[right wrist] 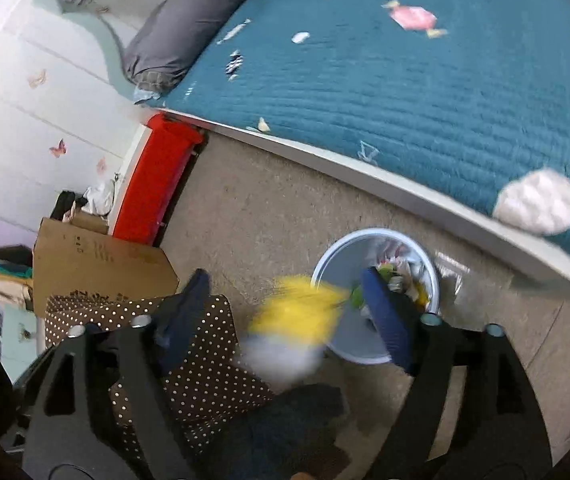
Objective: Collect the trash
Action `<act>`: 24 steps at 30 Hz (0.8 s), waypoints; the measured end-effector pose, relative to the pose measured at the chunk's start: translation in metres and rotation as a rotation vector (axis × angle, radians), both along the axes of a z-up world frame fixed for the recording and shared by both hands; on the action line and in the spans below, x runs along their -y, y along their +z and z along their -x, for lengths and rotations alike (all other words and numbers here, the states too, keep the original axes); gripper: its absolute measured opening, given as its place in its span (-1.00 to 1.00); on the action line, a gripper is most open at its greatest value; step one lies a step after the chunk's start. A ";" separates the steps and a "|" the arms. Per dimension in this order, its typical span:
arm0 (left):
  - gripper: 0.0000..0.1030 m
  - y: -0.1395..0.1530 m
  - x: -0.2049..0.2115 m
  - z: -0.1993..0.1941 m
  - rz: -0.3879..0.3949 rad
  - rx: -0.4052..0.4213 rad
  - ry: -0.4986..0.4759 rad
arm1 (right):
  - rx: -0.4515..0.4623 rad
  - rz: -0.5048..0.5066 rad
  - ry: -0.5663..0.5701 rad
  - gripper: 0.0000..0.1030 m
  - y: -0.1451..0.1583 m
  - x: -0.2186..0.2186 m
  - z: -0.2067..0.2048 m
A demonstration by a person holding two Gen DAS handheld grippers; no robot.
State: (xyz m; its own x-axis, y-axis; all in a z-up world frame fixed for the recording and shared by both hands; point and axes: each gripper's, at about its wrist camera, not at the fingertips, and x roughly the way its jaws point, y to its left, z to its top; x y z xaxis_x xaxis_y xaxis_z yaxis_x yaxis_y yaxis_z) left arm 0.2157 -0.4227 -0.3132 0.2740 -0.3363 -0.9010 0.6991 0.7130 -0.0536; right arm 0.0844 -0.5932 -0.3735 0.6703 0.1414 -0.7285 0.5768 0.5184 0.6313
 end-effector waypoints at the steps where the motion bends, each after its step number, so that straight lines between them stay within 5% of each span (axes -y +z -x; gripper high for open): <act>1: 0.77 0.002 -0.004 0.000 -0.001 0.008 0.013 | -0.004 0.010 -0.007 0.85 0.002 -0.001 0.003; 13: 0.81 0.065 -0.054 0.033 0.065 0.181 0.043 | 0.018 0.177 -0.053 0.88 0.074 -0.023 0.036; 18: 0.81 0.101 -0.087 0.055 0.166 0.228 0.067 | 0.081 0.273 -0.015 0.88 0.131 -0.054 0.044; 24: 0.82 0.143 -0.129 0.089 0.141 0.367 0.086 | 0.157 0.397 0.058 0.88 0.197 -0.104 0.051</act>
State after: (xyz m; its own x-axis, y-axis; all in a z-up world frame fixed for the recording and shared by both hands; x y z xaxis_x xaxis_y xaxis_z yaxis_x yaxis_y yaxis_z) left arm 0.1268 -0.2939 -0.1702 0.6014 -0.4113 -0.6849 0.6280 0.7733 0.0870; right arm 0.0330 -0.4887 -0.1762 0.7766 -0.0890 -0.6236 0.4525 0.7677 0.4539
